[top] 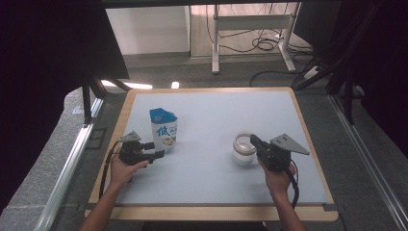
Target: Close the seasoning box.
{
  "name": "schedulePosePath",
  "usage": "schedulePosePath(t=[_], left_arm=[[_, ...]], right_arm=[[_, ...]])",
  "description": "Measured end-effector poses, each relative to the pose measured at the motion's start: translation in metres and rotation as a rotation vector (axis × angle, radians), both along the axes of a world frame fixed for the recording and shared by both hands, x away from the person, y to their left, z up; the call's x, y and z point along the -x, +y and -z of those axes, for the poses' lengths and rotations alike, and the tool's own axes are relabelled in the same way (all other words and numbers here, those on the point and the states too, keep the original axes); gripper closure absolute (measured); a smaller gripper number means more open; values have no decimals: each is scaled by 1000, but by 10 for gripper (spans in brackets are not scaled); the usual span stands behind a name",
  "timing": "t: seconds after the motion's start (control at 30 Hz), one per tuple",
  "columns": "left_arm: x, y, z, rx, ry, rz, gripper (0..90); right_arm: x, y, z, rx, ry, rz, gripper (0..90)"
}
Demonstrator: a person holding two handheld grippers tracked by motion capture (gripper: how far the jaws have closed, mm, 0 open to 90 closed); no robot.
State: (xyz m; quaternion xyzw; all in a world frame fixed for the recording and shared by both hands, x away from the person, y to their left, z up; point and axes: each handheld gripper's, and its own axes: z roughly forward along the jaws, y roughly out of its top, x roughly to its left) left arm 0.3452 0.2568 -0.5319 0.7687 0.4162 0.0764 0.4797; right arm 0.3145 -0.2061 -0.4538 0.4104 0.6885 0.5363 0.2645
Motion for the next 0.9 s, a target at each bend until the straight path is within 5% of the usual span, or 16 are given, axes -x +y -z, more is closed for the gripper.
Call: schedulePosePath(t=[0.3,0.9], left_arm=[[1,1,2,7,1,-1,324],[4,2,4,15,4,-3,325]], right_arm=[[0,-3,0,-2,15,-19,897],[11,-52,16,-34,29,28,874]])
